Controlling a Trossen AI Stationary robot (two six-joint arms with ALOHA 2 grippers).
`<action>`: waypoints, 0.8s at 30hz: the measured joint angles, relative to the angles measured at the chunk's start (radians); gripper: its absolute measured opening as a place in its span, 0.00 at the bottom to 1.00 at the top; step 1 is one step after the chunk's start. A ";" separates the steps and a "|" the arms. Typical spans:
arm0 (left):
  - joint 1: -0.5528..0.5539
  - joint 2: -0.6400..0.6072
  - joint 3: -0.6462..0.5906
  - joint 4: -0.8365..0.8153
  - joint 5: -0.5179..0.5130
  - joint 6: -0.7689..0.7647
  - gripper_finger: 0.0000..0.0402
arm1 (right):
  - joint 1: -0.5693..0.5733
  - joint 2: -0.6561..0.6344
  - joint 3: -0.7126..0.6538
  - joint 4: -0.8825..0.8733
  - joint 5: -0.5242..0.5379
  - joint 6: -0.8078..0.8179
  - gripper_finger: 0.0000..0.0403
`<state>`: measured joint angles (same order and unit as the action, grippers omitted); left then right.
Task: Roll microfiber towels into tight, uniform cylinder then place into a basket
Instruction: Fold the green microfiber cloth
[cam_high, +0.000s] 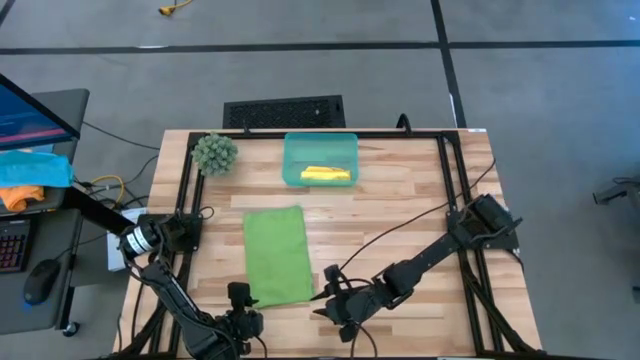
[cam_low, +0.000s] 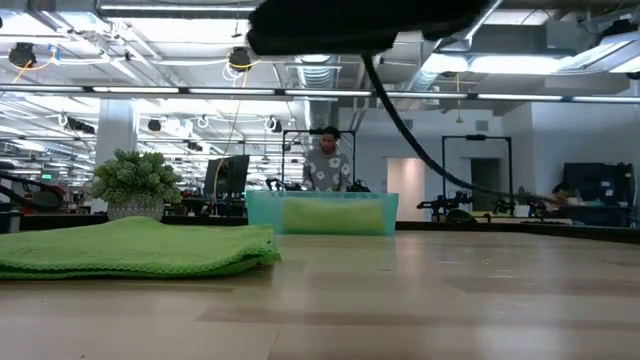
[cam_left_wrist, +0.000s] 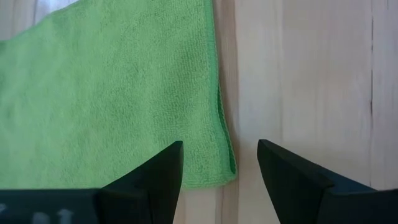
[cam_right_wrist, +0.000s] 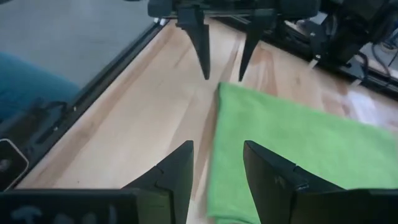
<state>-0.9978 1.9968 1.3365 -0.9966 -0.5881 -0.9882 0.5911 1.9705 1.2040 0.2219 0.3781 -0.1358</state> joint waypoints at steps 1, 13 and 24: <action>0.000 0.000 0.000 0.000 0.001 0.000 0.50 | -0.002 0.015 0.006 0.008 -0.003 0.002 0.41; 0.008 0.000 0.000 -0.003 -0.005 0.031 0.50 | -0.037 0.048 0.021 -0.001 -0.023 -0.002 0.41; 0.016 0.000 0.000 -0.008 -0.020 0.051 0.50 | -0.064 0.048 0.007 -0.004 -0.067 -0.004 0.41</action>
<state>-0.9817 1.9968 1.3365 -1.0042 -0.6083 -0.9373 0.5273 2.0186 1.2106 0.2177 0.3107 -0.1398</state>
